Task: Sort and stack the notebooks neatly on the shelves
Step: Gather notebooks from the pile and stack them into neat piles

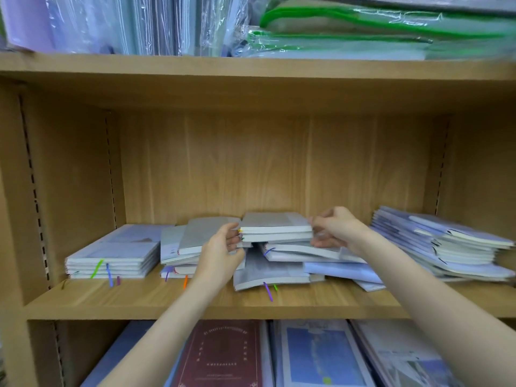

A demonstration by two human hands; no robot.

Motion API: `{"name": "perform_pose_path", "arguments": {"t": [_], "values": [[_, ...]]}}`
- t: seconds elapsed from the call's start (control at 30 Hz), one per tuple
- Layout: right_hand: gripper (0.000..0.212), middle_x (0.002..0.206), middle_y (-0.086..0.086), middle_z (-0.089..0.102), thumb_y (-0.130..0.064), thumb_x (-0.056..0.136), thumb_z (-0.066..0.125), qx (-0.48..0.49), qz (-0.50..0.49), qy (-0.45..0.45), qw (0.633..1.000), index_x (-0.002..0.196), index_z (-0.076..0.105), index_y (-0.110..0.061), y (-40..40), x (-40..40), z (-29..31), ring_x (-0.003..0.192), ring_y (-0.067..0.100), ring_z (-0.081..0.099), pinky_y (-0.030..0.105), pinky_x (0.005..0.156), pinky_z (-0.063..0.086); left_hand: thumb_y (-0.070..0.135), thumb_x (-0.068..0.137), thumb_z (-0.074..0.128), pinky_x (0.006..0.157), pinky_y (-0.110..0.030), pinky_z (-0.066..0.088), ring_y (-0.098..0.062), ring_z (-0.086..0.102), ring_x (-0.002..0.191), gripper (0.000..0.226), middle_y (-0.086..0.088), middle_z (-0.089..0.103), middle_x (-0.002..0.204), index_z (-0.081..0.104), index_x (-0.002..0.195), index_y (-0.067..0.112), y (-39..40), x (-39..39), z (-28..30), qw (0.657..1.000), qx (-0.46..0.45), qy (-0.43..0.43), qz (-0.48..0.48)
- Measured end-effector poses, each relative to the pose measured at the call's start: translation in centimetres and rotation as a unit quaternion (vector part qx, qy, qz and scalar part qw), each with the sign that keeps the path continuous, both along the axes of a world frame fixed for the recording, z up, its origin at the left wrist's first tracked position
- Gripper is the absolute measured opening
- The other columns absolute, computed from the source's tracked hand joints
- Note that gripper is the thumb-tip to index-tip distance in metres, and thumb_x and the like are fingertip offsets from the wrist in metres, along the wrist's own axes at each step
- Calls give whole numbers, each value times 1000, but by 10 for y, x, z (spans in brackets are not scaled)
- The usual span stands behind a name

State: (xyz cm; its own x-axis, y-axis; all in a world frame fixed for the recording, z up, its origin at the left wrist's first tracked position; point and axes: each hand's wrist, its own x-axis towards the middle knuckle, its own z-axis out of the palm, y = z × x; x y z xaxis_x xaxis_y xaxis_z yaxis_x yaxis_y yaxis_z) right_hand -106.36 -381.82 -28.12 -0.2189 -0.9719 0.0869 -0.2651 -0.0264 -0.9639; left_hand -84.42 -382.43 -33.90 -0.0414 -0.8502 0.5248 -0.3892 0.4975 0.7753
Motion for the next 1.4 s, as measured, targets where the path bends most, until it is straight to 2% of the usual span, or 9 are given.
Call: {"name": "perform_pose_path", "arguments": {"t": [0.27, 0.47, 0.67, 0.77, 0.93, 1.1, 1.2, 1.3, 1.4], "values": [[43, 100, 15, 50, -8, 86, 66, -28, -3, -79, 996, 121, 44, 5, -16, 4, -12, 77, 25, 62, 26, 55, 58, -9, 84, 52, 92, -19, 39, -12, 54, 111, 49, -7, 58, 122, 49, 131, 5, 2, -8, 2, 999, 42, 29, -3], [47, 107, 16, 54, -17, 85, 69, -46, -54, -148, 986, 120, 44, 1, -26, 3, -21, 55, 21, 67, 39, 71, 59, -7, 85, 53, 89, -19, 38, -8, 52, 105, 49, -7, 57, 120, 51, 131, 10, 4, -10, 2, 998, 55, 24, -24], [20, 99, 16, 55, -3, 85, 65, -37, -109, -157, 981, 96, 48, -2, -25, 10, -16, 49, 25, 61, 40, 57, 59, -10, 85, 49, 90, -18, 42, -10, 53, 113, 49, -6, 59, 115, 52, 130, 11, 11, -7, -6, 994, 69, 70, -51], [20, 92, 17, 56, 2, 84, 65, -36, -116, -179, 976, 82, 46, -4, -18, 9, -15, 50, 28, 60, 28, 39, 53, -9, 87, 50, 84, -17, 44, -12, 54, 113, 45, -4, 59, 120, 51, 129, 6, 13, -4, -5, 990, 81, 99, -57], [22, 101, 23, 56, 5, 84, 63, -57, -89, -184, 977, 95, 45, -1, 13, 6, 2, 42, 27, 60, 21, 33, 46, -2, 89, 55, 74, -10, 48, -6, 60, 97, 37, -3, 61, 120, 54, 125, 7, 14, 6, -4, 983, 100, 140, -71], [27, 88, 16, 55, -3, 87, 63, -9, -9, -148, 989, 104, 42, -3, 41, -1, 5, 65, 28, 64, 32, 56, 57, 4, 94, 50, 82, -24, 55, -21, 65, 93, 24, -14, 64, 109, 57, 117, -2, 22, -2, 1, 910, 217, 314, -161], [42, 102, 23, 60, -6, 86, 66, 4, 2, -142, 990, 119, 42, 2, 41, 0, -1, 77, 29, 66, 31, 48, 57, 9, 94, 53, 78, -25, 56, -23, 65, 93, 30, -19, 61, 117, 53, 119, -7, 26, -16, 6, 870, 254, 372, -200], [44, 114, 28, 58, -1, 87, 62, -1, -9, -140, 990, 124, 42, 9, 35, 4, -5, 78, 28, 64, 28, 46, 56, 6, 92, 55, 77, -24, 56, -20, 63, 89, 37, -19, 61, 110, 46, 124, -8, 24, -25, 9, 862, 257, 399, -180], [36, 92, 21, 61, 1, 87, 60, 2, -17, -128, 992, 119, 48, 10, 35, 3, -7, 69, 25, 63, 25, 45, 55, -3, 91, 52, 83, -26, 52, -17, 62, 80, 32, -14, 61, 94, 46, 122, -8, 25, -28, 9, 861, 255, 407, -167]]}}
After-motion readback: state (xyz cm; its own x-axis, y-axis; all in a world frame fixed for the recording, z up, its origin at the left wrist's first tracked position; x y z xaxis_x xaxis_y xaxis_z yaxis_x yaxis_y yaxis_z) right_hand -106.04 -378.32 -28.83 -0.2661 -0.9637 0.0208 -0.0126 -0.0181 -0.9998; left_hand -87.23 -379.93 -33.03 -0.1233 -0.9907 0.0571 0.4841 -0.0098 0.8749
